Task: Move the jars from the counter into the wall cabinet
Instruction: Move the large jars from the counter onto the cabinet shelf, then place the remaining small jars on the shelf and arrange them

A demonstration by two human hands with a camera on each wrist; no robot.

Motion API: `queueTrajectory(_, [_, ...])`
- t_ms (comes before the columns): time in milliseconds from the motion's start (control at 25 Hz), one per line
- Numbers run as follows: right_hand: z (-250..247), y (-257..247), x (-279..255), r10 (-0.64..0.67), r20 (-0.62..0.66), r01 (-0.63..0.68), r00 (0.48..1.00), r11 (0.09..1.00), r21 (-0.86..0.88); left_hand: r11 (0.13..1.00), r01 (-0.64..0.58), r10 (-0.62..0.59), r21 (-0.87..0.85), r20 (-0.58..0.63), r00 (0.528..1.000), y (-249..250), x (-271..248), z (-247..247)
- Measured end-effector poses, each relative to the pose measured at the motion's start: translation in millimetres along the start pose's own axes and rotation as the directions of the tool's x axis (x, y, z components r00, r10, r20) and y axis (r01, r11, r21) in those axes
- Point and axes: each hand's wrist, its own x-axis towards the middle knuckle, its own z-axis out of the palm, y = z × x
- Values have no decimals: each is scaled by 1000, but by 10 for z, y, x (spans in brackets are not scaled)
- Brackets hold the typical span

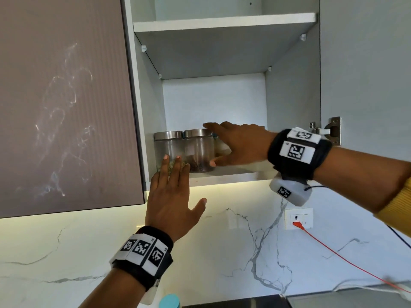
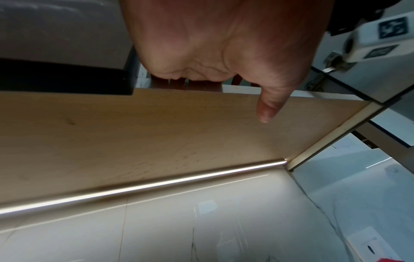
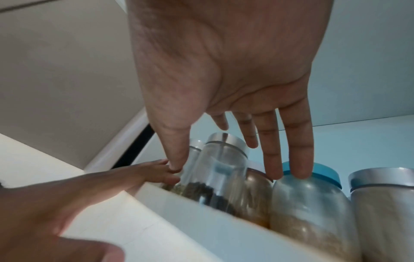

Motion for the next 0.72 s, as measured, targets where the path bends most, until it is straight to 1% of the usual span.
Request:
queueTrajectory(80, [126,-104,-308,-22,-38,21,999,999,-24,1000,-20,20,-19,-42,999,35,-117,22])
queueTrajectory(160, [343,-206,-592,13,-69,-16,998,999,-35,997,-24,19,-76,-75,997,98,-259,31])
queueTrajectory(280, [731,-298,-904,44,-195,-49,980,998,-24,979,-15,-5,-204,-100,995,214,-481,17])
queueTrajectory(360, [943,-372,-1121,70,-322,-59,944,997,45,955,-9,-25,-297,-108,994,274,-660,-6])
queueTrajectory(440, [1121,-488,-1380,119,-439,-53,891,986,160,914,-40,1,-403,-98,995,316,-878,-2])
queueTrajectory(480, [1229,-562,-1531,148,-472,-37,869,971,237,880,-51,17,-472,-76,997,342,-1012,23])
queueTrajectory(520, [1352,-645,-1692,174,-482,-17,859,950,313,845,-48,30,-532,-43,999,363,-1163,73])
queueTrajectory(560, [1484,-732,-1860,196,-459,-4,867,922,386,815,-23,37,-579,12,999,390,-1322,127])
queueTrajectory(600, [1652,-829,-2047,216,-407,-10,887,892,452,793,20,40,-609,84,996,434,-1508,197])
queueTrajectory(640, [1822,-902,-2188,231,-337,-33,913,864,502,781,60,44,-622,150,988,460,-1657,279])
queueTrajectory(680, [2042,-983,-2359,242,-239,-77,940,836,543,776,98,53,-623,219,974,497,-1843,394])
queueTrajectory(720, [2284,-1056,-2526,249,-145,-128,958,817,562,780,124,64,-613,275,959,534,-2014,516])
